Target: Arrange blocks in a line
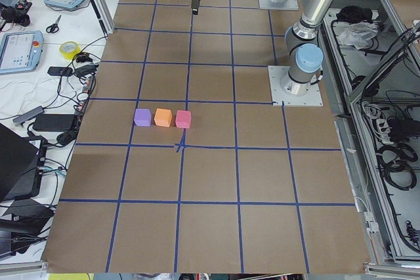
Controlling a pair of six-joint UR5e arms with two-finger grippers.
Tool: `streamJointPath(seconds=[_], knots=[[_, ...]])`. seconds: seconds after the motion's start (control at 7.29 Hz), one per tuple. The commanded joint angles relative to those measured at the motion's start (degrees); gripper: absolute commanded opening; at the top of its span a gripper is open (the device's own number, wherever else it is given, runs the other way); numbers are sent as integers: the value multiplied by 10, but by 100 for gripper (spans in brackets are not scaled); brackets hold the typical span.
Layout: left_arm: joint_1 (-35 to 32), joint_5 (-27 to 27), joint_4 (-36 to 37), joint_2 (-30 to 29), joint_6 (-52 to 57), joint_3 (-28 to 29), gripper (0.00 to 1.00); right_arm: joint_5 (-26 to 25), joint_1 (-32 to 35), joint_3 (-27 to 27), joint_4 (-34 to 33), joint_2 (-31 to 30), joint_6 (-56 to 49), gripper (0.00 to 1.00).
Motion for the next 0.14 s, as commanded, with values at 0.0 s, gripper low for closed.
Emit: streamJointPath(seconds=[0.0], knots=[[0, 0, -2, 6, -52, 0, 100, 0, 0, 0, 1, -1, 0, 100]])
